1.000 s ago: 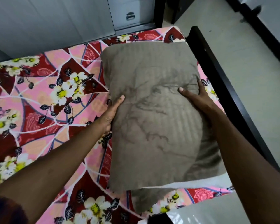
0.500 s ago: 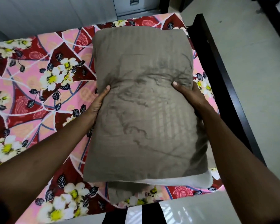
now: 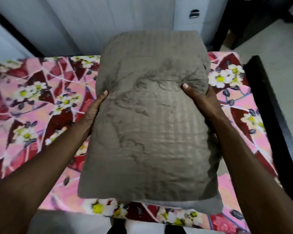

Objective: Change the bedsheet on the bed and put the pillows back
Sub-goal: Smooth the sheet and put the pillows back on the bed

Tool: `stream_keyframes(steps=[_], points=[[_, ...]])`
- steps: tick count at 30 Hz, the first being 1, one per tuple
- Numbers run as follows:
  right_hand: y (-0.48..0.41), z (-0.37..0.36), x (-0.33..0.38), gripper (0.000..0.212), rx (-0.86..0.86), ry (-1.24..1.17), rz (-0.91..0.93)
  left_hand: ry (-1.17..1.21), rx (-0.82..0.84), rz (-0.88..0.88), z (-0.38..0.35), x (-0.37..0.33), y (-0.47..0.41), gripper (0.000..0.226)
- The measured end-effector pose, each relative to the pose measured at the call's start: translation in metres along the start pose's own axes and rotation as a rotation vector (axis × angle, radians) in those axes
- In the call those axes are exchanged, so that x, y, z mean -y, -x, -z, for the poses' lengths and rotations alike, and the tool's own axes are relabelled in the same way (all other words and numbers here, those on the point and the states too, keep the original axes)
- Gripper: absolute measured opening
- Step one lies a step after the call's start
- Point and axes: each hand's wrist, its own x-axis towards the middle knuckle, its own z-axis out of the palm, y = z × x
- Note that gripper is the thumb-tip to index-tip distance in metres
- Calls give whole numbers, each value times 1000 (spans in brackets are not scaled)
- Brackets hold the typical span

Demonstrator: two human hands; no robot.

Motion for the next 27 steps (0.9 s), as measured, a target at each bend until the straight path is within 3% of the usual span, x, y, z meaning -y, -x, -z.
stream_keyframes(steps=[3,7,10,14,17,22,24,27], points=[[8,-85,15,53,79,-22,22,33,-90,-79,74,-45,27,40],[36,-218,22,61,199,-47,25,61,-147,-112,194,-87,71,47],[68,-321,16,75,268,-56,-12,67,-231,-119,294,-110,114,39],[133,-464,9,58,365,-32,-52,125,-346,-100,435,-129,183,34],[186,-575,12,79,472,-32,-88,173,-437,-98,532,-152,245,33],[246,-713,25,60,615,-15,-111,227,-600,-73,645,-183,326,27],[259,-749,25,63,663,-12,-104,231,-653,-105,679,-188,343,35],[277,-804,21,71,664,8,-112,294,-705,-134,727,-197,366,25]])
